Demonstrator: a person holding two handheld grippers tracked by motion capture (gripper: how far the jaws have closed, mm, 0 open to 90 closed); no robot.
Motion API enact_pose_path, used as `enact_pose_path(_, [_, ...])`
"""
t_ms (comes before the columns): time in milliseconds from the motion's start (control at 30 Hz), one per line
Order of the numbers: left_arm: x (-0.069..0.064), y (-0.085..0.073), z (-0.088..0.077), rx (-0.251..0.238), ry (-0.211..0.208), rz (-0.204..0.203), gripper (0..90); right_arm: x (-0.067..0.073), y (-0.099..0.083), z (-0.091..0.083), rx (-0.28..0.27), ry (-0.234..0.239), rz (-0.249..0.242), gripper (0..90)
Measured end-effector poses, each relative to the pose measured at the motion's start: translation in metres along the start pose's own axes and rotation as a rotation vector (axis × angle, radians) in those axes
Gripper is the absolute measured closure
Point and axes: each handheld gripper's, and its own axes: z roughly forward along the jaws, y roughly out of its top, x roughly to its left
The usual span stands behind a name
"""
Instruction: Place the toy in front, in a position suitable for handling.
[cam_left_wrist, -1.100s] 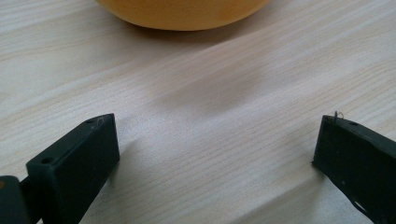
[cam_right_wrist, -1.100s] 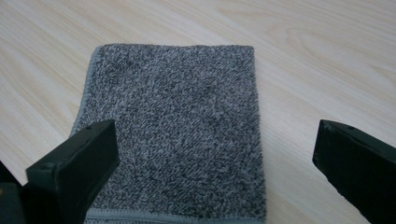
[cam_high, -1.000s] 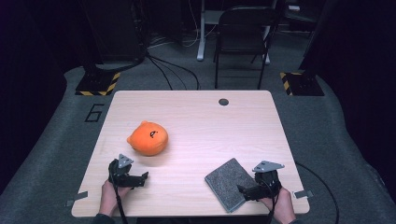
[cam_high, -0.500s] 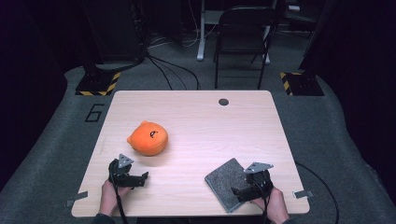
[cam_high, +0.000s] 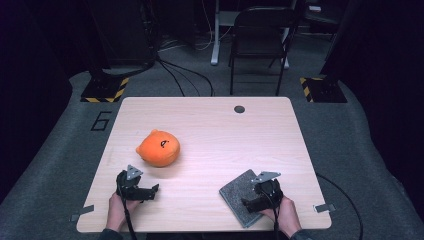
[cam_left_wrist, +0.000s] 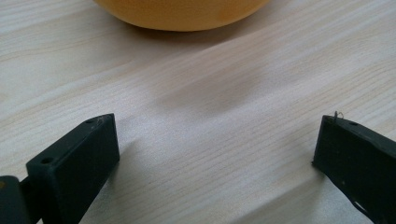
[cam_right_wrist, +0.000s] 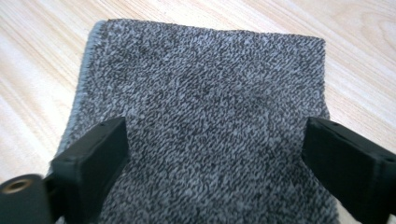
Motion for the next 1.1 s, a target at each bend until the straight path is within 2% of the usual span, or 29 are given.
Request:
enact_pose_path(233, [0.000, 0.000, 0.000, 0.001, -0.001, 0.000, 0.1, 0.003, -0.001, 0.009, 0.027, -0.017, -0.023, 23.2])
enact_pose_path(333, [0.000, 0.000, 0.000, 0.001, 0.000, 0.001, 0.1, 0.003, -0.002, 0.007, 0.020, -0.016, -0.031, 37.4])
enact_pose_path(367, [0.000, 0.000, 0.000, 0.006, -0.003, 0.001, 0.1, 0.004, -0.002, 0.007, 0.014, -0.008, -0.027, 43.7])
enact_pose_path(400, [0.000, 0.000, 0.000, 0.006, -0.003, 0.001, 0.1, 0.004, -0.002, 0.006, 0.007, -0.003, -0.034, 54.7])
enact_pose_path(433, [0.000, 0.000, 0.000, 0.006, -0.002, 0.001, 0.1, 0.005, -0.003, 0.005, 0.010, -0.004, -0.022, 60.3])
enact_pose_path(467, [0.000, 0.000, 0.000, 0.005, -0.002, 0.001, 0.1, 0.005, -0.003, 0.005, -0.008, -0.009, -0.034, 65.5])
enact_pose_path(533, [0.000, 0.000, 0.000, 0.005, -0.002, 0.001, 0.1, 0.006, -0.004, 0.005, -0.008, -0.012, -0.040, 71.7])
enact_pose_path(667, [0.000, 0.000, 0.000, 0.006, -0.002, 0.001, 0.1, 0.010, -0.004, 0.004, -0.012, -0.024, -0.053, 76.8])
enact_pose_path(767, [0.000, 0.000, 0.000, 0.005, -0.002, 0.000, 0.1, 0.010, -0.003, 0.003, -0.016, -0.029, -0.072, 77.3])
enact_pose_path(800, [0.000, 0.000, 0.000, 0.006, -0.002, 0.001, 0.1, 0.011, -0.003, 0.002, -0.017, -0.032, -0.064, 77.4])
enact_pose_path(900, [0.000, 0.000, 0.000, 0.005, -0.002, 0.000, 0.1, 0.008, -0.002, -0.006, -0.048, -0.036, -0.056, 77.4])
enact_pose_path(967, [0.000, 0.000, 0.000, 0.005, -0.002, 0.000, 0.1, 0.007, -0.001, -0.017, -0.082, -0.040, -0.059, 77.3])
enact_pose_path(1100, [0.000, 0.000, 0.000, 0.005, -0.002, 0.000, 0.1, 0.006, 0.001, -0.027, -0.103, -0.038, -0.048, 77.3])
